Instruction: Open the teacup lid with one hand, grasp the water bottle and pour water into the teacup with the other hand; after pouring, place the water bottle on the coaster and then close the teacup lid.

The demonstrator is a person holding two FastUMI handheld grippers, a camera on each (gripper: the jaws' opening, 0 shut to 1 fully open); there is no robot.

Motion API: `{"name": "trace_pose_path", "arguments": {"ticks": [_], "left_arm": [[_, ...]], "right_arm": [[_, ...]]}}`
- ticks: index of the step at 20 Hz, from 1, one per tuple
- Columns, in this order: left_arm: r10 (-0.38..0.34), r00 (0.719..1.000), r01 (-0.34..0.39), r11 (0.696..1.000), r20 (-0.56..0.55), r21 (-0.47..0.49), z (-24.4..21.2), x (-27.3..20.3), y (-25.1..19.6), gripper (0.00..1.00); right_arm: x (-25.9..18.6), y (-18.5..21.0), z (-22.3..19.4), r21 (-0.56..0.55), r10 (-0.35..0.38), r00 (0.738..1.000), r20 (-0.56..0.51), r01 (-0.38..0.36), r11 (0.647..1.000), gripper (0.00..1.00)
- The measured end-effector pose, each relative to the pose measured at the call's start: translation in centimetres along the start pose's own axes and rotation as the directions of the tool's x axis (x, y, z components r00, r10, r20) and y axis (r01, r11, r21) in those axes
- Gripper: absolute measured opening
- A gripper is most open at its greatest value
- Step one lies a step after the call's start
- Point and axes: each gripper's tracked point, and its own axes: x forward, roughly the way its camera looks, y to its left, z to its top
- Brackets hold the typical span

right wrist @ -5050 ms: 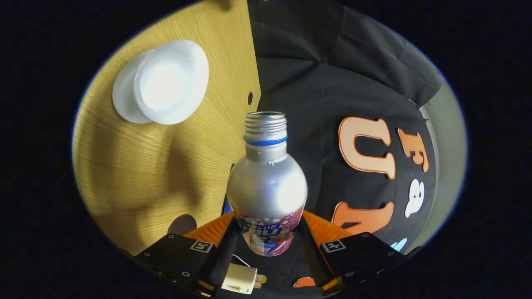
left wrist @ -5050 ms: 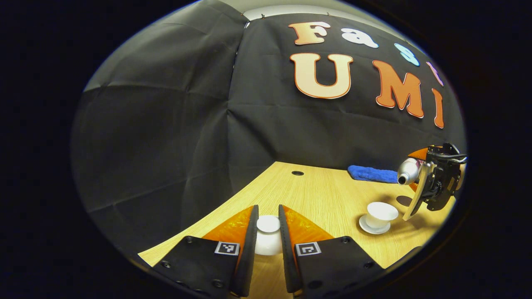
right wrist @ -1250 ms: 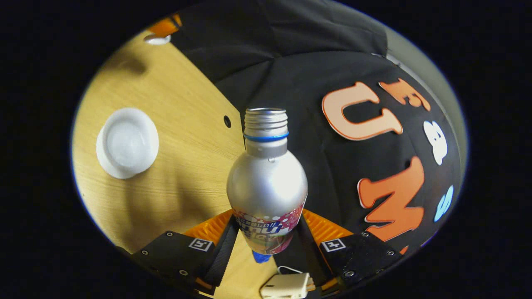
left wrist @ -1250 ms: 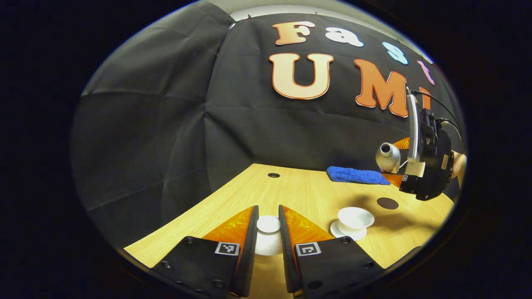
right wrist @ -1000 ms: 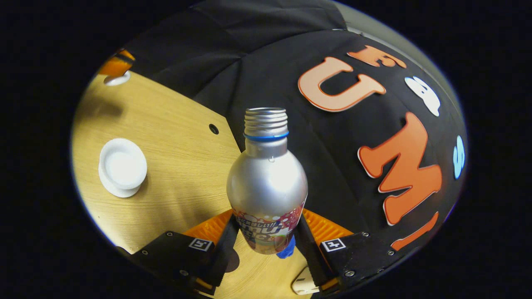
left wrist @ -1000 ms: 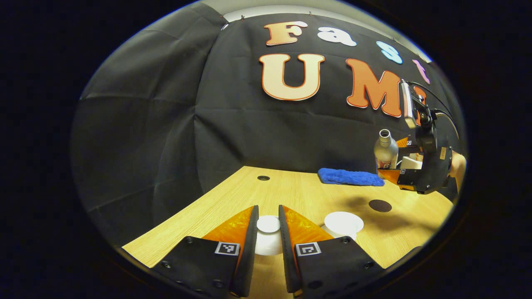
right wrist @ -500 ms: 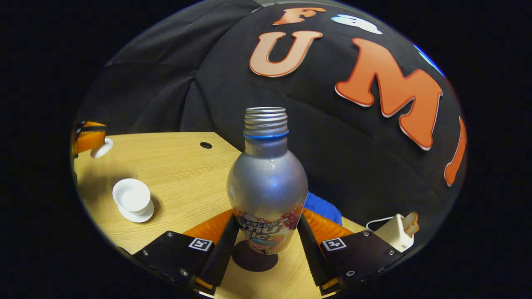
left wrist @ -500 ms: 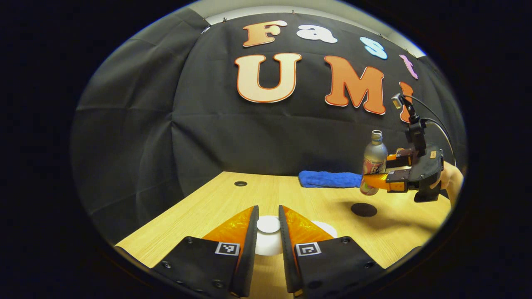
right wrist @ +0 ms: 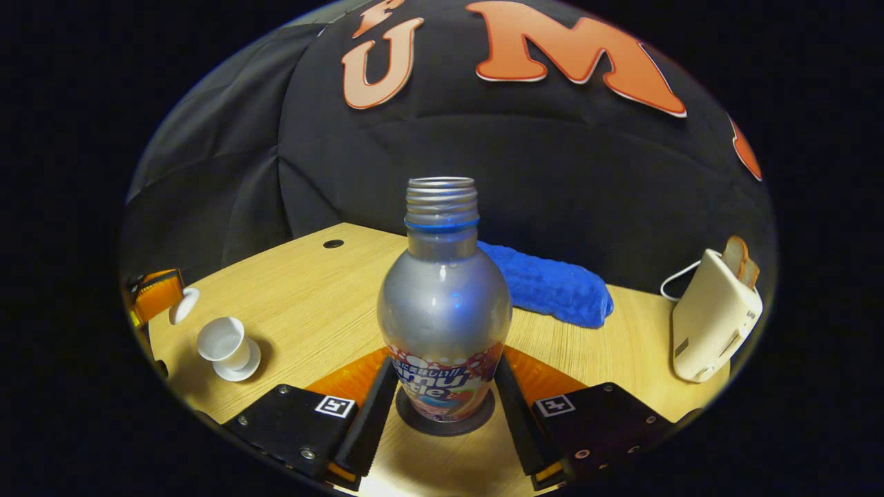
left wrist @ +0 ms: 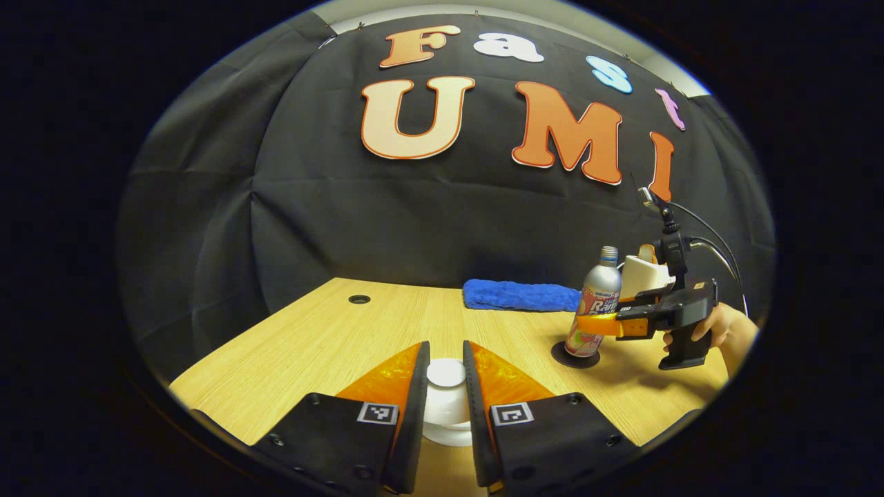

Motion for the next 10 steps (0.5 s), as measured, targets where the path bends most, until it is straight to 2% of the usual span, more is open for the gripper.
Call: {"name": "trace_pose_path", "arguments": {"ticks": [1, 2, 7, 8, 9, 10], "left_arm": [[-0.002, 1.000, 0.002, 1.000, -0.006, 0.000, -0.2, 0.2, -0.2, 0.38], [-0.003, 1.000, 0.003, 1.000, -0.006, 0.002, -0.4, 0.5, -0.4, 0.35], [0.003, 0.999, -0.003, 1.000, -0.034, -0.001, -1.6, 1.7, -0.2, 0.33], [0.002, 0.999, -0.002, 1.000, -0.048, -0.003, -2.2, 1.8, -0.3, 0.33], [-0.002, 0.999, 0.002, 1.000, -0.055, -0.001, -2.6, 2.1, -0.4, 0.35], [-0.002, 0.998, 0.002, 1.000, -0.063, 0.006, -3.0, 2.3, -0.5, 0.33]], "right_arm": [[0.1, -0.1, -0.6, 0.014, 0.006, 1.000, -0.010, -0.006, 1.000, 0.80], [0.1, -0.2, -0.7, 0.017, 0.008, 1.000, -0.002, -0.008, 1.000, 0.80], [-0.1, -0.5, -0.5, 0.007, -0.002, 1.000, 0.007, 0.002, 1.000, 0.81], [-0.3, -0.6, -1.0, 0.007, -0.005, 1.000, -0.005, 0.005, 1.000, 0.78], [-0.2, -0.7, -1.3, 0.004, -0.003, 1.000, -0.015, 0.003, 1.000, 0.82], [-0.2, -0.6, -1.7, -0.002, -0.001, 1.000, -0.018, 0.001, 1.000, 0.82]]}}
